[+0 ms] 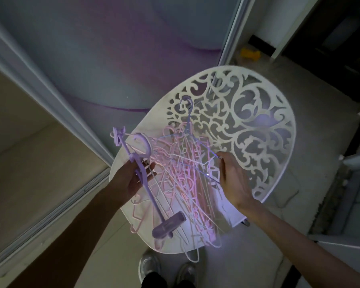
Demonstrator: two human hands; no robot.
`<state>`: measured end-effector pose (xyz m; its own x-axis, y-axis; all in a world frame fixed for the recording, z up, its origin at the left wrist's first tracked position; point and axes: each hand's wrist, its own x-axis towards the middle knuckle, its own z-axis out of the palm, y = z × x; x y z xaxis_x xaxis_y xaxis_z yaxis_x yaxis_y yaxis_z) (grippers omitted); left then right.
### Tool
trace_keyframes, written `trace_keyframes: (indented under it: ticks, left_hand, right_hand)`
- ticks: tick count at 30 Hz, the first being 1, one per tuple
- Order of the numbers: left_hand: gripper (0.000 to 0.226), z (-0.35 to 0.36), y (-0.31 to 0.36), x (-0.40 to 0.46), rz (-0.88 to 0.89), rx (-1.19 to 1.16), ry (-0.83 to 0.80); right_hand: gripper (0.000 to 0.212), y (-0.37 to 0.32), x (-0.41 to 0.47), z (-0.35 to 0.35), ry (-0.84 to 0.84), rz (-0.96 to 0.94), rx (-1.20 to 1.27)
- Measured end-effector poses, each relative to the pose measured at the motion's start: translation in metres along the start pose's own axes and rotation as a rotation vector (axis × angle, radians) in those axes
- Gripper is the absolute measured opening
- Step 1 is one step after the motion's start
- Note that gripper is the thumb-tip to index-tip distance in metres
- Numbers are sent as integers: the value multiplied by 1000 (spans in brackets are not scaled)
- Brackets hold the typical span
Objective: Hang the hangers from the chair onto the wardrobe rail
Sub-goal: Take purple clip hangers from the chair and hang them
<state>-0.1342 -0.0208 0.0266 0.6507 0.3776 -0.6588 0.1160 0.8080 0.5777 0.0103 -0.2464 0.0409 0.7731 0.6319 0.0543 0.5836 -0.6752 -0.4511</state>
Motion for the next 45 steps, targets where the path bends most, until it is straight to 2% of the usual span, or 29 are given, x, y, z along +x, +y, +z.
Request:
trace_keyframes:
  ticks: [7, 11, 13, 16, 19, 21, 24, 27, 30, 40, 45]
  left_hand:
    - [31, 27, 54, -77, 0, -134, 81]
    - [65, 35, 82, -133, 73, -173, 85]
    - [71, 35, 92, -169, 117, -192, 65]
    - [62, 26, 110, -226, 194, -226, 127]
    - [68, 7, 127, -278, 273, -237, 175]
    - [71, -8, 143, -315, 340, -243, 186]
    - [73, -27, 170, -370, 454, -260, 222]
    - [48, -51, 202, -410, 529, -330, 315]
    - [30, -79, 238, -445, 605, -375, 363]
    - [28, -164, 377, -499, 691, -295, 344]
    - [27, -182, 429, -485, 688, -275, 285]
  right_hand:
    - [20, -40, 8, -120, -141, -104, -34]
    - [17, -80, 14, -158, -318, -158, 62]
    - [14, -110, 17, -175, -414, -186, 139]
    - [18, -167, 22, -191, -497, -270, 227]
    - [16, -226, 19, -198, -526, -343, 307]
    - [18, -269, 15, -202, -569, -332, 362]
    - [20, -335, 5, -207, -742, -251, 481]
    - [22, -399, -1, -216, -794, -280, 492]
    - [23, -466, -2, -223, -770, -308, 500]
    - [25, -634, 7, -216, -461, -338, 748]
    - [22, -677, 36, -209, -279, -345, 768]
